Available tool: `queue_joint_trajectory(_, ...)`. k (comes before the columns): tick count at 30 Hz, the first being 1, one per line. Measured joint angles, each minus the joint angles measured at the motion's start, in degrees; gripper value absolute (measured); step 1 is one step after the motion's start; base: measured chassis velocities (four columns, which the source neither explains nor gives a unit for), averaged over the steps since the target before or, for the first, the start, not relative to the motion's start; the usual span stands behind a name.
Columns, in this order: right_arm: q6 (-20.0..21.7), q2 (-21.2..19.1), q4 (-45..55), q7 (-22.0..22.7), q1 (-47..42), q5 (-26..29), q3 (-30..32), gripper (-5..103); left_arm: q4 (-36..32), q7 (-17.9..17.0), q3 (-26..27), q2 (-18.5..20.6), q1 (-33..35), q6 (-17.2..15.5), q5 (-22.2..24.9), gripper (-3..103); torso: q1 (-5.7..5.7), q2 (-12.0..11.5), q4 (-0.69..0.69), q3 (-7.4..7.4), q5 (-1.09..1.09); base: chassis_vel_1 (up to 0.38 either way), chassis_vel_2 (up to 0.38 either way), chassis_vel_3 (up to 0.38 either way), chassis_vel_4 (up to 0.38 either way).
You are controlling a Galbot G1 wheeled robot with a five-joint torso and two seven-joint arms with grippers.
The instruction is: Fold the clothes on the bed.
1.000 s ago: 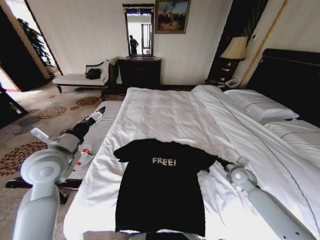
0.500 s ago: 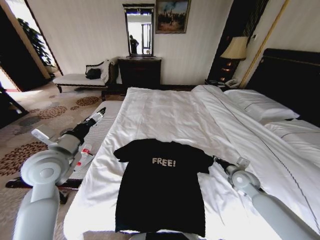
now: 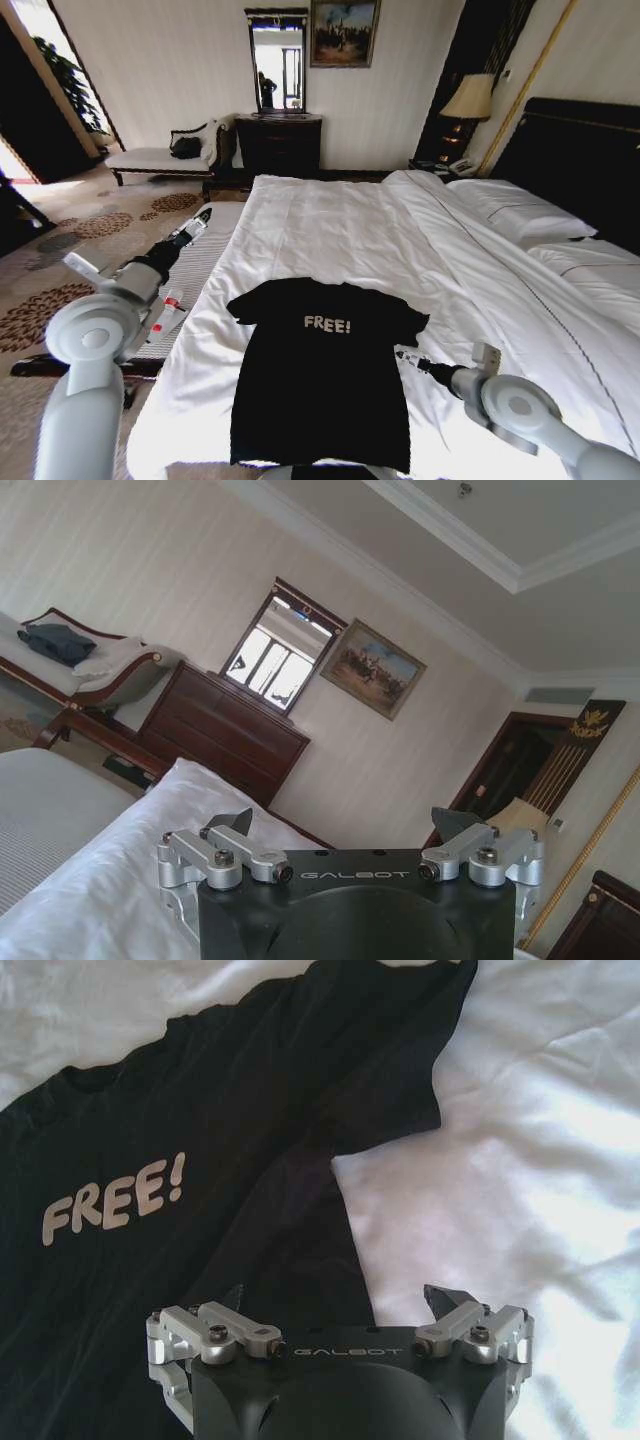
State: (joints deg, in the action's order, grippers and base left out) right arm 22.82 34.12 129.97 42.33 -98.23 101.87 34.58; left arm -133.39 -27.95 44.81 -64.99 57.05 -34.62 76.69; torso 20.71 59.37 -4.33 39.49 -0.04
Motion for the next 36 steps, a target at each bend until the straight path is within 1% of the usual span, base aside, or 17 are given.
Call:
queue_joint_trajectory(8,1.3,2.1,-2.7,1.2,2.3,1.2,-3.5,100,-3.2,0.0,1.9,-0.4,-2.1,-0.1,1.4,100,0.01,0.0,-0.01,0.01,0.01,0.000,0.000,0.000,0.000)
queue_joint_trajectory(14,1.4,2.9,-5.9,0.8,5.1,-0.4,-6.8,100,-3.2,0.0,2.1,-0.1,-2.5,-0.1,1.3,100,0.01,0.0,0.01,0.01,0.01,0.000,0.000,0.000,0.000)
queue_joint_trajectory(15,1.4,2.9,-6.2,0.8,5.6,-0.4,-7.3,103,-3.1,0.0,2.0,-0.1,-2.5,-0.1,1.3,100,0.02,0.0,0.00,0.01,0.01,0.000,0.000,0.000,0.000)
queue_joint_trajectory(16,1.4,2.8,-6.2,0.8,6.0,-0.4,-7.5,100,-3.0,0.0,1.9,-0.1,-2.5,-0.1,1.3,100,0.02,0.0,0.00,0.01,0.01,0.000,0.000,0.000,0.000)
queue_joint_trajectory(18,1.4,2.8,-6.2,0.8,6.2,-0.4,-7.5,100,-2.9,0.0,1.9,-0.1,-2.5,-0.1,1.2,100,0.01,0.0,0.00,0.01,0.01,0.000,0.000,0.000,0.000)
queue_joint_trajectory(19,1.3,2.7,-6.2,0.8,6.4,-0.4,-7.6,91,-2.8,0.0,1.8,-0.2,-2.5,-0.1,1.2,100,0.02,0.0,0.00,0.01,0.01,0.000,0.000,0.000,0.000)
queue_joint_trajectory(21,1.3,2.6,-6.2,0.8,6.4,-0.4,-7.5,91,-2.8,0.0,1.7,-0.2,-2.5,-0.1,1.1,100,0.02,0.0,0.01,0.01,0.00,0.000,0.000,0.000,0.000)
queue_joint_trajectory(24,1.0,2.4,-5.8,0.7,5.4,-0.4,-6.9,75,-2.6,0.0,1.5,-0.1,-2.5,-0.1,1.0,100,0.01,0.0,0.00,0.01,0.00,0.000,0.000,0.000,0.000)
queue_joint_trajectory(25,1.0,2.4,-5.8,0.7,5.4,-0.4,-6.9,75,-2.6,0.0,1.5,-0.1,-2.5,-0.1,1.0,100,0.01,0.0,0.00,0.01,0.00,0.000,0.000,0.000,0.000)
queue_joint_trajectory(28,0.8,2.5,-5.3,0.7,4.5,-0.8,-6.8,57,-2.5,0.0,1.5,-0.2,-2.5,-0.1,0.9,100,0.01,0.0,-0.01,0.01,0.01,0.000,0.000,0.000,0.000)
queue_joint_trajectory(30,0.8,2.6,-5.3,0.7,4.5,-0.9,-6.9,57,-2.4,0.0,1.5,-0.2,-2.5,-0.1,0.8,100,0.01,0.0,-0.01,0.01,0.00,0.000,0.000,0.000,0.000)
queue_joint_trajectory(31,0.8,2.6,-5.4,0.6,4.7,-1.0,-6.9,52,-2.4,0.0,1.4,-0.2,-2.5,-0.1,0.8,100,0.01,0.0,0.00,0.01,0.01,0.000,0.000,0.000,0.000)
queue_joint_trajectory(32,0.8,2.6,-5.6,0.6,4.8,-1.2,-7.0,52,-2.4,0.0,1.4,-0.2,-2.5,-0.1,0.7,100,0.01,0.0,0.00,0.01,0.00,0.000,0.000,0.000,0.000)
queue_joint_trajectory(33,0.7,2.5,-5.8,0.6,4.9,-1.4,-7.1,41,-2.4,0.0,1.4,-0.2,-2.5,-0.1,0.7,100,0.01,0.0,0.01,0.01,0.00,0.000,0.000,0.000,0.000)
queue_joint_trajectory(34,0.7,2.5,-5.8,0.6,4.9,-1.4,-7.1,41,-2.4,0.0,1.4,-0.2,-2.5,-0.1,0.7,100,0.01,0.0,0.01,0.01,0.00,0.000,0.000,0.000,0.000)
queue_joint_trajectory(35,0.6,2.4,-5.9,0.5,4.7,-1.7,-7.1,35,-2.4,0.0,1.4,-0.3,-2.5,-0.1,0.7,100,0.02,0.0,0.01,0.01,0.00,0.000,0.000,0.000,0.000)
queue_joint_trajectory(36,0.5,2.3,-5.9,0.5,4.5,-1.9,-7.0,35,-2.4,0.0,1.4,-0.3,-2.4,-0.1,0.5,100,0.02,0.0,0.00,0.01,0.00,0.000,0.000,0.000,0.000)
